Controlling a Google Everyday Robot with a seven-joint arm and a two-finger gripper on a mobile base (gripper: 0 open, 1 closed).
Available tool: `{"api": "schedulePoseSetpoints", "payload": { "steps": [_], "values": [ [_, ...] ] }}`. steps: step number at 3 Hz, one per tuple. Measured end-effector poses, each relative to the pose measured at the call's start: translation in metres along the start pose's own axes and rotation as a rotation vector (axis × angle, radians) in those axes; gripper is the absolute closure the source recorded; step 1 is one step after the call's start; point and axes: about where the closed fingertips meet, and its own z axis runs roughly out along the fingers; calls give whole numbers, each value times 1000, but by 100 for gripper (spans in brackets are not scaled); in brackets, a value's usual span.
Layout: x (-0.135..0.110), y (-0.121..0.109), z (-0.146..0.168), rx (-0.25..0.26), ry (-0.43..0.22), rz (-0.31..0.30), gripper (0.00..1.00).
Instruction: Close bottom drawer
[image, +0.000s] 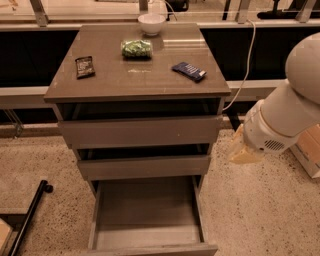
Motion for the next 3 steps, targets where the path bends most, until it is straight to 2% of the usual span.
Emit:
{"api": "schedulePoseSetpoints", "payload": {
  "steps": [1,2,3],
  "values": [
    [3,-4,51,-21,-96,32,100],
    [3,-4,51,-21,-96,32,100],
    [-4,2,87,-45,-117,45,100]
  ]
}}
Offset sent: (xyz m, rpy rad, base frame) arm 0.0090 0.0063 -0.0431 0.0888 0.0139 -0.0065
